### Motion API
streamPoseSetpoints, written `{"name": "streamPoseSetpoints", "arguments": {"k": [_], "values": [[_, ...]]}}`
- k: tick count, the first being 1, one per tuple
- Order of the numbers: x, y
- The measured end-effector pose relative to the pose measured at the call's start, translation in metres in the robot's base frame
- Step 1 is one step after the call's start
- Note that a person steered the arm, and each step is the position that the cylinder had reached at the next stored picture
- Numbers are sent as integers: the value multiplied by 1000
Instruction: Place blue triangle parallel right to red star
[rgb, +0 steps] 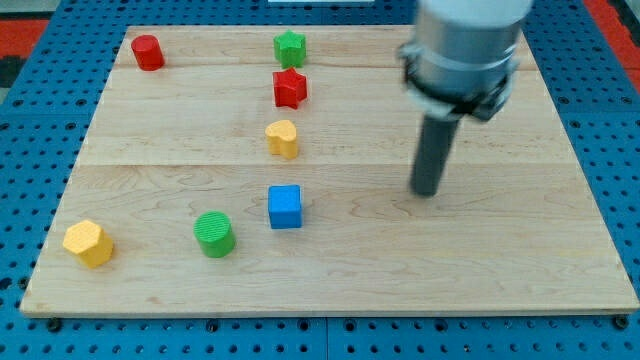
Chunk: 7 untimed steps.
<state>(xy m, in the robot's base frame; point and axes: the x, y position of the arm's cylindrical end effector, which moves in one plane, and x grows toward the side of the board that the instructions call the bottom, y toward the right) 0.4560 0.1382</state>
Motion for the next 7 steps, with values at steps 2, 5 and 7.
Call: {"name": "streamPoseSetpoints", "arguments": {"k": [2,5,7], "values": [[-163,94],[-203,-20],[-241,16]]}}
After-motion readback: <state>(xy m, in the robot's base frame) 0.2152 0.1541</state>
